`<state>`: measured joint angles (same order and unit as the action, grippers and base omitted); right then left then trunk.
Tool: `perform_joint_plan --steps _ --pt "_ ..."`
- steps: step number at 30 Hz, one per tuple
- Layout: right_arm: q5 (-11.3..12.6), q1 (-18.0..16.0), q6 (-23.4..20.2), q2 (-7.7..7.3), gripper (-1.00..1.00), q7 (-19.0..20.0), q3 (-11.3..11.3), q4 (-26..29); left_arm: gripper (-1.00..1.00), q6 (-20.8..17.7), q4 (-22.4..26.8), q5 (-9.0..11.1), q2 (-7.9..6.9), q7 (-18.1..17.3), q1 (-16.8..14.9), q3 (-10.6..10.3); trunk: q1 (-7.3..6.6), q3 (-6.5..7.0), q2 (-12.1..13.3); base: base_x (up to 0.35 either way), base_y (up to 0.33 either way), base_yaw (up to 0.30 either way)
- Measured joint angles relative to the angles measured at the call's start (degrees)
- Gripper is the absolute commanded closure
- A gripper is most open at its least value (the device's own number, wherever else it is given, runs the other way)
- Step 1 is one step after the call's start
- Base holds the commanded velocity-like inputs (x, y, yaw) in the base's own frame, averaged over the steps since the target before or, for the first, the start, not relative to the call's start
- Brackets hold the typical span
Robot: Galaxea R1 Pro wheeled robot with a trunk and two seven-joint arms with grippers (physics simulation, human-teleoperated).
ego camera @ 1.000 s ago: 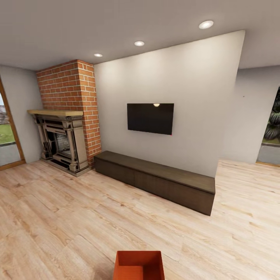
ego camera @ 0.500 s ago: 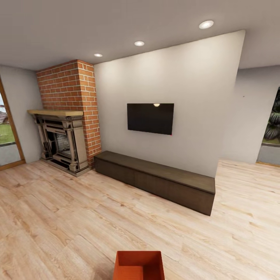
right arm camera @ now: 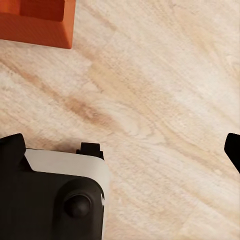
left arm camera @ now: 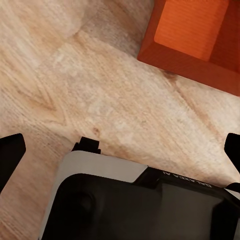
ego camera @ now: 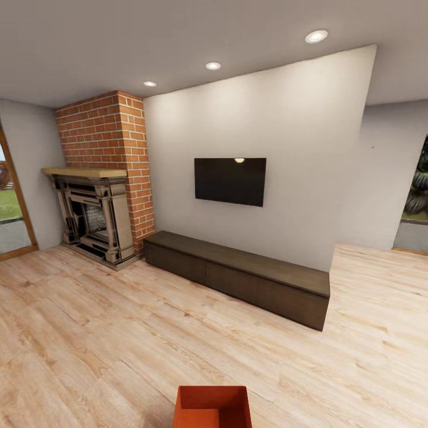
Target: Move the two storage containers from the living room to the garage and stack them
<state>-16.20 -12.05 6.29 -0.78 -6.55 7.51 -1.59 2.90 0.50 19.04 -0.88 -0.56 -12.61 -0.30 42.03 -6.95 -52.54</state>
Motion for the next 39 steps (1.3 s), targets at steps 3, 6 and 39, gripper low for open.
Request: perform_joint_plan --steps 3,6,39 --pt "0.00 0.00 0.01 0.00 -1.00 0.00 0.00 0.00 -1.00 0.00 0.00 0.01 0.00 0.00 0.00 0.00 0.00 0.00 0.00 0.002 0.000 0.000" --pt "0.00 0.00 0.03 0.05 -1.00 0.00 0.00 0.00 -1.00 0.00 0.04 0.02 0.02 0.00 0.00 0.05 0.00 0.00 0.00 0.000 0.000 0.000" --pt "-0.16 0.00 -0.41 0.00 -1.00 0.78 0.02 0.00 -1.00 0.02 0.51 -0.51 0.04 0.00 0.00 -0.11 0.00 -2.16 0.00 0.000 0.000 0.006"
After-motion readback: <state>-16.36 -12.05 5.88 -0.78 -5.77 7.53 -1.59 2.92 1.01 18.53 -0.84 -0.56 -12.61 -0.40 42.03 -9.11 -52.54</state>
